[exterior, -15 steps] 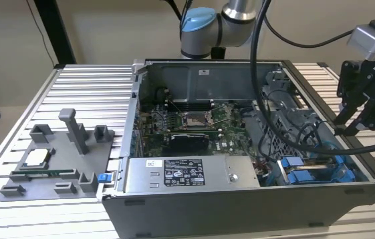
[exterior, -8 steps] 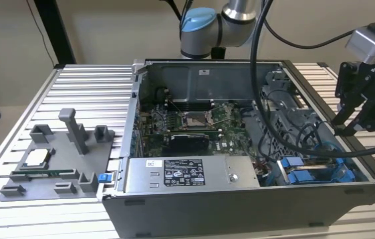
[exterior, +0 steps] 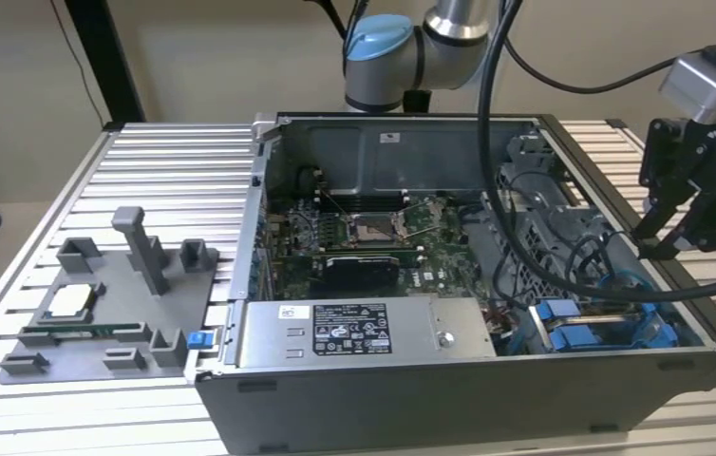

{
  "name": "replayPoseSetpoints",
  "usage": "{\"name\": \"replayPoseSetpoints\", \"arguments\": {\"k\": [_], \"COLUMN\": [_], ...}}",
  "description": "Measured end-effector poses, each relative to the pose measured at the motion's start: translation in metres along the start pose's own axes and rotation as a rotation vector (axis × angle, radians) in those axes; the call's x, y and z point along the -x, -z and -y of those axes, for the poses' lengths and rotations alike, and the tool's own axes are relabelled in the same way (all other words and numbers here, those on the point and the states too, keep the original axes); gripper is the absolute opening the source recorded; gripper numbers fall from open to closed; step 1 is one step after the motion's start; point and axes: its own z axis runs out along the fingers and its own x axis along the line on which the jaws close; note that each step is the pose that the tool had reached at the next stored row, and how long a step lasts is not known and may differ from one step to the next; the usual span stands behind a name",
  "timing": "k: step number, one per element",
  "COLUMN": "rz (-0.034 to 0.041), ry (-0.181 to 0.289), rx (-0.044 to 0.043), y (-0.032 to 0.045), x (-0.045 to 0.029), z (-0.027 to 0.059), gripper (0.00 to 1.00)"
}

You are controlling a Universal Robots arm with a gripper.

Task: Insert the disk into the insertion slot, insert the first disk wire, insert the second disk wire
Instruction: 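Insert the second disk wire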

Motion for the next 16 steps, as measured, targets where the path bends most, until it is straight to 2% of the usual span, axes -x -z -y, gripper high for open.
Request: {"name": "replayPoseSetpoints", "arguments": {"k": [2, 16], "rz": [0.0019, 0.0021], "ry": [0.000, -0.002], "rx": [-0.0002, -0.0001], "y": [0.0002, -0.0014], "x": [0.0000, -0.0013], "z": [0.0000, -0.0002], "gripper": [1.00, 1.00]}}
